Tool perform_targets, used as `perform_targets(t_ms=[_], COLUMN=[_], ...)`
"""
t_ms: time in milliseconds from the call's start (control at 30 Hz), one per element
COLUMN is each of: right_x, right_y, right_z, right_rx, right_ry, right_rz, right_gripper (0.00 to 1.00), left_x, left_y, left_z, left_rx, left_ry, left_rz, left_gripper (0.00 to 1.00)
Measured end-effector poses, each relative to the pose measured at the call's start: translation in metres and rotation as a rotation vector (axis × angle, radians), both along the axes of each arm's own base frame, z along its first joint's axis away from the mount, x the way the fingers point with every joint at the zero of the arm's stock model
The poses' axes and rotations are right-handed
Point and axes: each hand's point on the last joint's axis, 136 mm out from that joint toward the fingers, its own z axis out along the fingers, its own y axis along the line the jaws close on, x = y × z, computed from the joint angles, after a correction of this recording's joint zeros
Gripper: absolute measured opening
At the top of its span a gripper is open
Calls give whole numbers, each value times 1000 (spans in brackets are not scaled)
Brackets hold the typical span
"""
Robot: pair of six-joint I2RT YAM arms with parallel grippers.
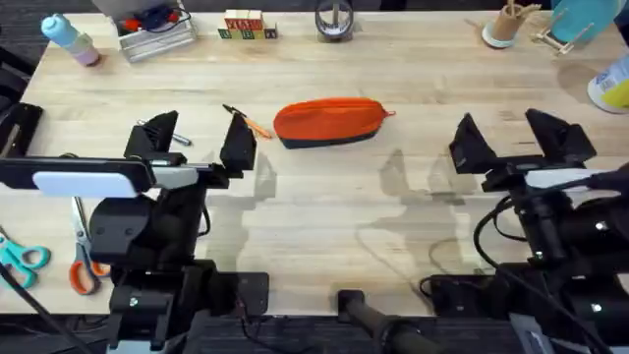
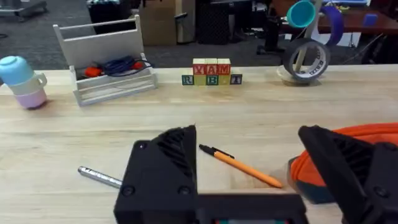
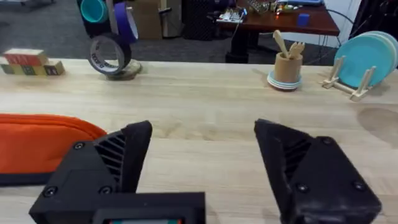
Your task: Unzip the bag, pick up the pens from the table one at a time and place them inside, then zip the bag closed.
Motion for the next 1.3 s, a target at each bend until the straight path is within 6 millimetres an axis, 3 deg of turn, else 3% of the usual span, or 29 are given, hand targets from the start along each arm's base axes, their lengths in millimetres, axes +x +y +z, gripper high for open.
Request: perform_targets(t_ms=[100, 300, 467, 833, 1000, 1300], right_x=[-1, -8, -7, 15, 33, 58], right_y=[0, 0, 0, 6, 18, 35], right_z=[9, 54, 81, 105, 101, 65], right_rx=[0, 24, 39, 49, 66, 113], right_ry=[-15, -76, -46, 255, 391, 644], right_rz=[0, 0, 0, 26, 94, 181], right_gripper=[998, 996, 997, 998, 998, 997], left_x=[-2, -11, -9, 17, 32, 51], left_y=[0, 0, 0, -6, -9, -11], left_z=[9, 51, 72, 92, 93, 84], left_rx=[0, -5, -9, -18, -25, -35], left_ry=[-3, -30, 28, 322, 463, 661], left_rz=[0, 0, 0, -31, -46, -57], left_gripper=[993, 991, 991, 992, 992, 992])
